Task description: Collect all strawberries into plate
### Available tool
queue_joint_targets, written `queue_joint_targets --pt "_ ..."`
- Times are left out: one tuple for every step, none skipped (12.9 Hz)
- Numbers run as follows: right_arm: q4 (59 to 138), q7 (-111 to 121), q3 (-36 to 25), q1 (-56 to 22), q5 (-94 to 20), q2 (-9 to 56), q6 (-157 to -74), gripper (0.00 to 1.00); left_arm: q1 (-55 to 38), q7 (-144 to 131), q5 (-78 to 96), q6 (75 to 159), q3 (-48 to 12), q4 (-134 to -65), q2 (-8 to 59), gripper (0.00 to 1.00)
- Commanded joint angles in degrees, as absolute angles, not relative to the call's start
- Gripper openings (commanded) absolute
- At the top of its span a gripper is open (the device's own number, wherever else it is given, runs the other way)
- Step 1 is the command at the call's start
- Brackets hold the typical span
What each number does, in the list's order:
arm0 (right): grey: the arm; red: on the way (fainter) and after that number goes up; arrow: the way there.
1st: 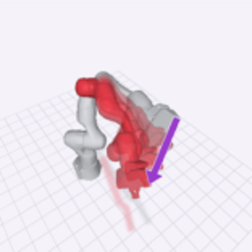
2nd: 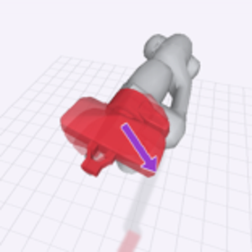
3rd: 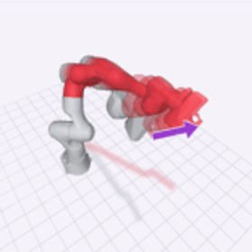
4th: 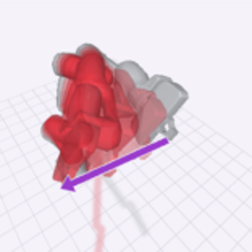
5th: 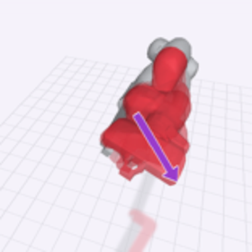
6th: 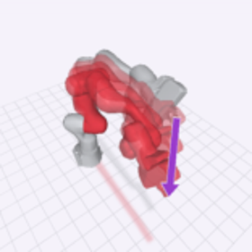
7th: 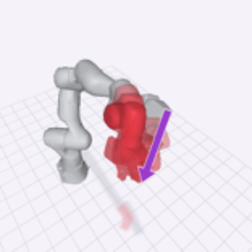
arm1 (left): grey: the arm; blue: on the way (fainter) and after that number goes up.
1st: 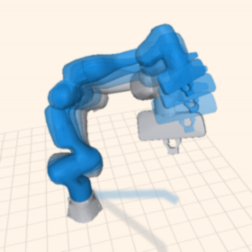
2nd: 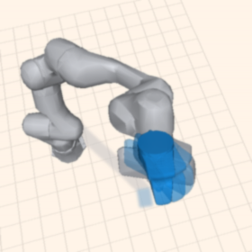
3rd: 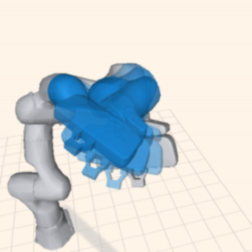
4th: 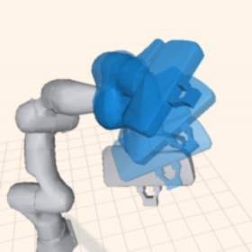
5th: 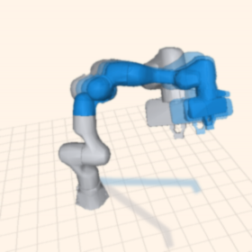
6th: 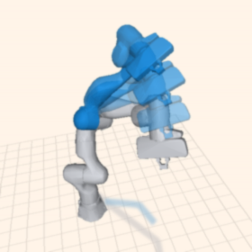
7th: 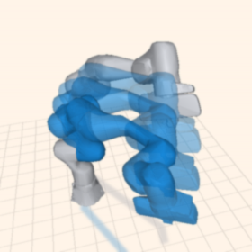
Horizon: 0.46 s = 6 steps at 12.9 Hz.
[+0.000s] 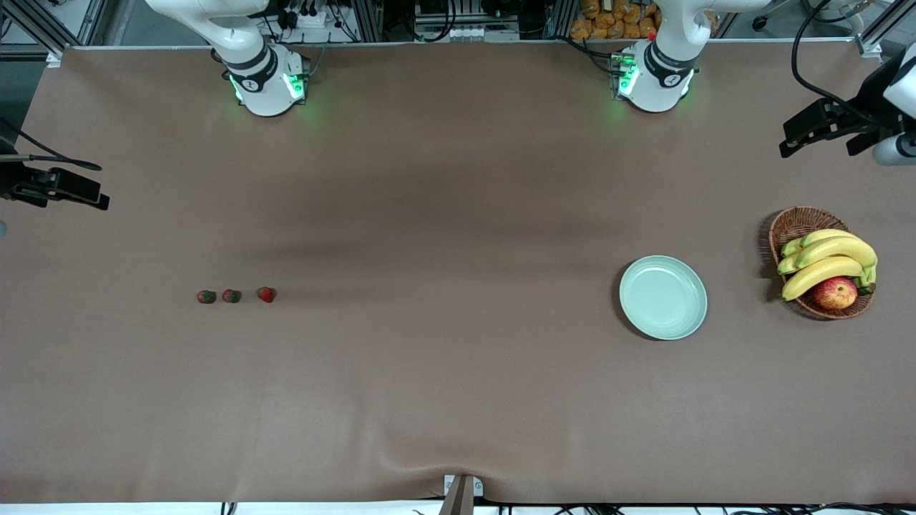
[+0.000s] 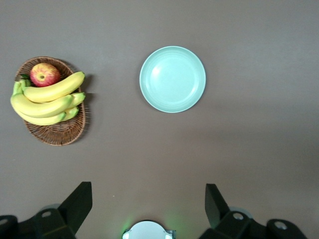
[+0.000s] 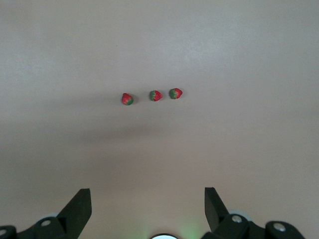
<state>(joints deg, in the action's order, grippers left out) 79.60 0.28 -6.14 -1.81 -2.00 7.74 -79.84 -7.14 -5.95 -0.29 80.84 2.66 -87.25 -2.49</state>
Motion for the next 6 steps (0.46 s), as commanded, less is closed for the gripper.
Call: queue_joint_targets --pt "77.71 0.70 -6.42 -2.28 -1.32 6.86 -76.83 1.00 -7.47 -6.24 -2.37 80.68 2.55 -85.43 -1.32 1.00" --pt "76.83 0.70 -6.50 -2.20 -1.32 6.59 -74.64 1.00 -7.56 -6.50 -2.29 80.68 2.55 -85.34 -1.32 1.00" --pt "75.86 0.70 -6.50 -2.20 -1.23 6.42 -73.23 1.00 -7.38 -6.50 -2.29 80.68 2.64 -85.08 -1.23 1.00" --pt "75.68 0.62 -6.42 -2.20 -1.32 6.50 -73.21 1.00 -7.21 -6.59 -2.02 80.68 2.64 -84.90 -1.14 1.00" --pt "75.67 0.62 -6.59 -2.11 -1.32 6.50 -73.21 1.00 -7.03 -6.59 -1.59 80.77 2.64 -84.90 -1.23 1.00" --pt "75.67 0.62 -6.59 -2.02 -1.23 6.50 -73.30 1.00 -7.03 -6.59 -1.23 80.95 2.64 -84.90 -1.14 1.00"
